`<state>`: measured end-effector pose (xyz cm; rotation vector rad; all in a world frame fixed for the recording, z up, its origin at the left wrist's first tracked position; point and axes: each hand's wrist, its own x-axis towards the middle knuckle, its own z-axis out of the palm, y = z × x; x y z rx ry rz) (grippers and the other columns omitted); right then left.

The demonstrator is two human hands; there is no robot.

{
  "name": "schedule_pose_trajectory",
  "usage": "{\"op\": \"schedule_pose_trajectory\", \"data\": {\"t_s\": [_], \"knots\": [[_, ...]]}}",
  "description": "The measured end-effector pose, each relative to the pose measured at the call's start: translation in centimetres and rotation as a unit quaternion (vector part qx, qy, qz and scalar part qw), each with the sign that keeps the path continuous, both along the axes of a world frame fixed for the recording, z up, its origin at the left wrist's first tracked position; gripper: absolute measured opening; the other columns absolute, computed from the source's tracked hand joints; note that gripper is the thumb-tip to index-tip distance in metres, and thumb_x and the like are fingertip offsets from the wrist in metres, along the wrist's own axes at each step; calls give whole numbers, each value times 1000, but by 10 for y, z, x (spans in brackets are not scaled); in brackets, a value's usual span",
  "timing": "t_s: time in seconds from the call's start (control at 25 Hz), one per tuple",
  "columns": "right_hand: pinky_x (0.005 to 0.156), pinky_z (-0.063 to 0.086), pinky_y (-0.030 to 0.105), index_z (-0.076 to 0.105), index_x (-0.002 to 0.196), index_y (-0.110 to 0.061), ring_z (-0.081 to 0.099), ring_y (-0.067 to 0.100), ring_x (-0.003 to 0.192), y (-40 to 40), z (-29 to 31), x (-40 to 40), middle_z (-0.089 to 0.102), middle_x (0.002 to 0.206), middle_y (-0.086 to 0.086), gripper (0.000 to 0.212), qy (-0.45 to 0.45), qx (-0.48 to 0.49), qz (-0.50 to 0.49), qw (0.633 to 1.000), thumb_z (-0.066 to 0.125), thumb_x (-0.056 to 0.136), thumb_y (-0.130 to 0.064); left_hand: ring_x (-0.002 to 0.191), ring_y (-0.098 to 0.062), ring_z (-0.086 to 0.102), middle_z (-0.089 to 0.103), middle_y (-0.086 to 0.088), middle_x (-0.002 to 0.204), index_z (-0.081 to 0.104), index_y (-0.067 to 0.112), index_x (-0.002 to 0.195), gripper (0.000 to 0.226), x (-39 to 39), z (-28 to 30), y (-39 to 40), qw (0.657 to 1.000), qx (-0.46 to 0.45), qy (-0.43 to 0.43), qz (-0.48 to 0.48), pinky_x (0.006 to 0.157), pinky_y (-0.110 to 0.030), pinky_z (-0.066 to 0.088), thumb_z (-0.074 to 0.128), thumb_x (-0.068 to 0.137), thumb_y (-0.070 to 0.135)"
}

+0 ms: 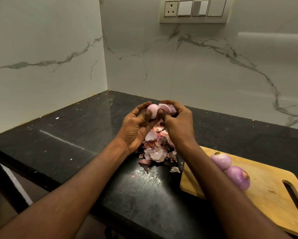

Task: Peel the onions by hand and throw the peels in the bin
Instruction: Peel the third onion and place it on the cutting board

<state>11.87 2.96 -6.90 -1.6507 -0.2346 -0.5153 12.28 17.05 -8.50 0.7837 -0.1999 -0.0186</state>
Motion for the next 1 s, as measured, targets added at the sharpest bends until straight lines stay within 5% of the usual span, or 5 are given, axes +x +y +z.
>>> {"op": "schedule_pose_trajectory", "data": {"t_s": [0.44, 0.64, 0.76, 0.88, 1.0], "knots": [[79, 65, 37, 79, 89, -19, 74, 10, 85, -1, 3, -6, 77, 86, -6, 22, -28, -18, -44, 998, 72, 89, 1, 98, -33, 75, 66, -28, 117, 54, -4, 120, 21, -6, 2, -2, 999, 29, 1, 16, 80, -44, 65, 55, 101, 2], [84, 64, 41, 77, 95, -18, 73, 12, 91, 1, 4, -3, 76, 92, -4, 21, -22, -18, -26, 999, 69, 91, 1, 98, -34, 76, 63, -31, 122, 45, -12, 137, 44, -5, -1, -2, 999, 26, 3, 26, 78, -41, 65, 58, 99, 7], [83, 64, 32, 78, 101, -17, 71, 6, 90, -1, 5, -5, 74, 93, -10, 20, -30, -61, -34, 997, 74, 89, -2, 102, -33, 73, 61, -31, 126, 42, -13, 141, 59, -3, 0, 0, 1000, 11, 4, 17, 86, -44, 64, 63, 91, 11], [76, 61, 20, 79, 101, -17, 68, 0, 84, -3, 5, -8, 70, 87, -12, 23, -54, -141, -68, 986, 72, 89, 1, 98, -25, 74, 69, -21, 113, 49, -7, 140, 43, -4, 0, 2, 999, 28, -6, -23, 92, -45, 61, 54, 100, 7], [70, 62, 24, 77, 98, -16, 70, 8, 83, -12, 7, -4, 73, 89, -7, 23, -41, -152, -27, 987, 68, 91, 2, 104, -26, 73, 72, -17, 110, 53, -9, 138, 40, -6, 1, 1, 998, 42, -24, -47, 93, -40, 62, 52, 100, 5]]}}
